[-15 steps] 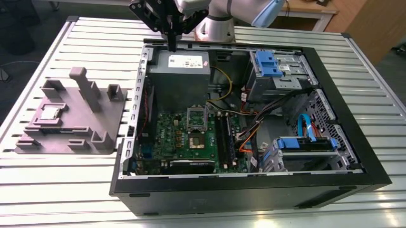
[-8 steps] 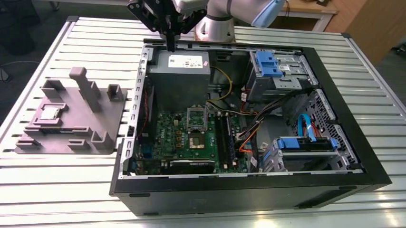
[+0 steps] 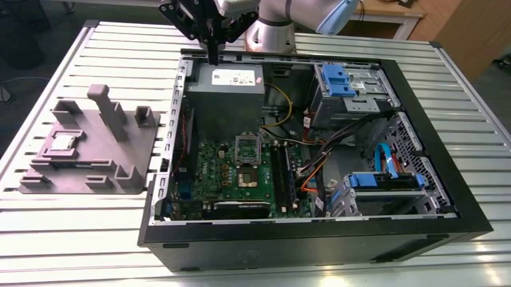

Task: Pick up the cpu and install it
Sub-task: 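Reach for the cpu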

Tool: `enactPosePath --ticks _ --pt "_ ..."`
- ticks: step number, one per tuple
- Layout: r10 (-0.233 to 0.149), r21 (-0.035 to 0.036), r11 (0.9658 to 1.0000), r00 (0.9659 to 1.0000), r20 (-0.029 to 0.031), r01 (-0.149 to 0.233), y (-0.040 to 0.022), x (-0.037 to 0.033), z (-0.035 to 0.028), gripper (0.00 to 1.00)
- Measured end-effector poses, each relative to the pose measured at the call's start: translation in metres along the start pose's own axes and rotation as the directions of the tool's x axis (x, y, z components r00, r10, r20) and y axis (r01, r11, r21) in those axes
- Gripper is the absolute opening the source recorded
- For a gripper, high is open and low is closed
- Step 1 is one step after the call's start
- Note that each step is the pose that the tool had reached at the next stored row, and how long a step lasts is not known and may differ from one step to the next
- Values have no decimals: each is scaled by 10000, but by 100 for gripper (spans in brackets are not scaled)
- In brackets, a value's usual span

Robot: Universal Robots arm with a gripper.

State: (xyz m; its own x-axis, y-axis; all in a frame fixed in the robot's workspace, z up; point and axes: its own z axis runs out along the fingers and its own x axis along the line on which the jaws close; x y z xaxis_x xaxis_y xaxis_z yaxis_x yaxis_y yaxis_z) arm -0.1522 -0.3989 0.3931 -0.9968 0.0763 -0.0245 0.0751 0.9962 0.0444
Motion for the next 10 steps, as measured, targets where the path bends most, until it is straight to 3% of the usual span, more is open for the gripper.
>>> enactPosePath --ticks 10 --pt "-1 1 10000 10000 0 1 -3 36 -1 11"
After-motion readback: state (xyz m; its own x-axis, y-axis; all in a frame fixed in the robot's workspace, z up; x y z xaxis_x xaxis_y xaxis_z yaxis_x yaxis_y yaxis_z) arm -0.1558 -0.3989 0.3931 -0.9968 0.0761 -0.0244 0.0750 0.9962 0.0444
